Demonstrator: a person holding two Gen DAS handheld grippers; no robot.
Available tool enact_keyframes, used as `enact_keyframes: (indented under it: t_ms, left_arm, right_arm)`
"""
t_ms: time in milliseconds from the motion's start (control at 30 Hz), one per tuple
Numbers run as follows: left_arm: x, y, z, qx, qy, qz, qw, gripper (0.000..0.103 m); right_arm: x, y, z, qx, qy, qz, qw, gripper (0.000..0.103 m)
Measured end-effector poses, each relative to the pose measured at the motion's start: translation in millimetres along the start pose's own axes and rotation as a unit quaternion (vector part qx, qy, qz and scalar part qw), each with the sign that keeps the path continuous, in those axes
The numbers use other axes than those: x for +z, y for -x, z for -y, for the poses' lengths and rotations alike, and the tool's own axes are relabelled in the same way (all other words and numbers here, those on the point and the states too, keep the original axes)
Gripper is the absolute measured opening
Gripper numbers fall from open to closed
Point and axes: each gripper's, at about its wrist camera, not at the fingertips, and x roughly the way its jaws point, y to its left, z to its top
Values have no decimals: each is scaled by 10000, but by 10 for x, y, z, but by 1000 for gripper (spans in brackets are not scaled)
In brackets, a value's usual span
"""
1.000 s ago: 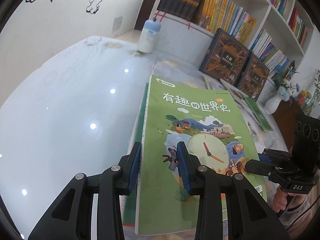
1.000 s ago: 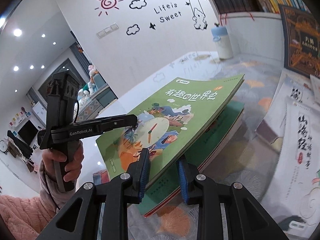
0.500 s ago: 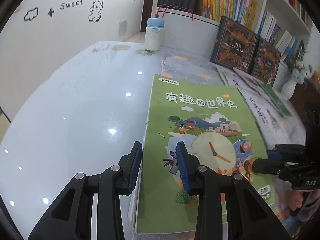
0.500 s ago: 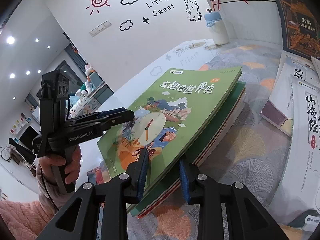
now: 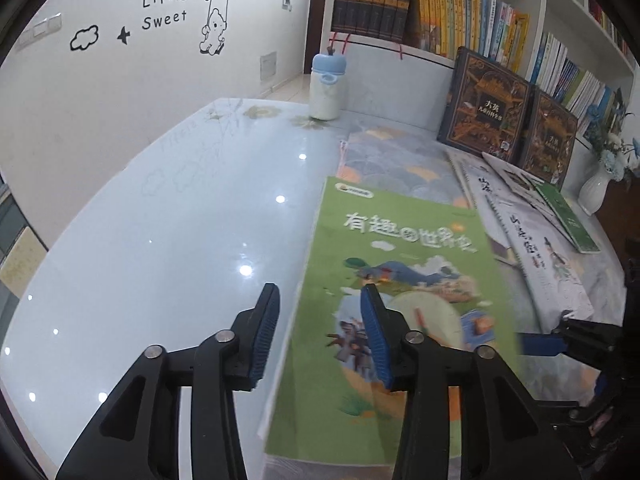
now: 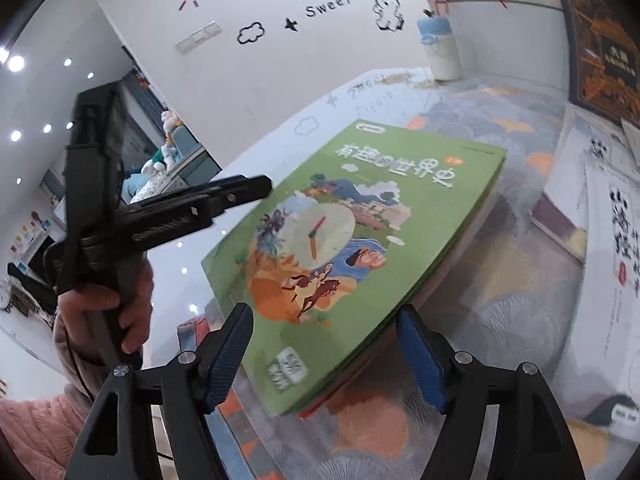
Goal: Organize books
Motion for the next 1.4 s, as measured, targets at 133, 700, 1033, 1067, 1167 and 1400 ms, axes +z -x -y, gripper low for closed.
enact_keyframes:
  t_ms: [133,700,1033,1067,1167,1400]
  left_arm:
    - [29,80,157,-173,-68,9,9998,53]
    - [424,-242,1742,-1374,-275,-274,9898,53]
    - [755,-601,3007,-1678,-617,-210,9837,53]
    - [759,-673,3103,-1728,-578,-221,9830,53]
    - [711,-985,3483,-1911,-569,-332,9793,53]
    - [436,-1402,4164,-1743,-1024,-488,9781,47]
  right_arm:
    - [-28,228,127,119,-161,176,9996,73]
    - [-137,1719,1489,-900,-1090,1232,9823,73]
    - [-119,2456,2731,-1443,-1702,1451,9639,73]
    - [-114,2521,2906,-1667,-1729,1429,9601,73]
    - [-153,2645,3336,-1842,-2073,1515,9488,73]
    - [-244,2712,4017,-2272,-2560,1485,9278,73]
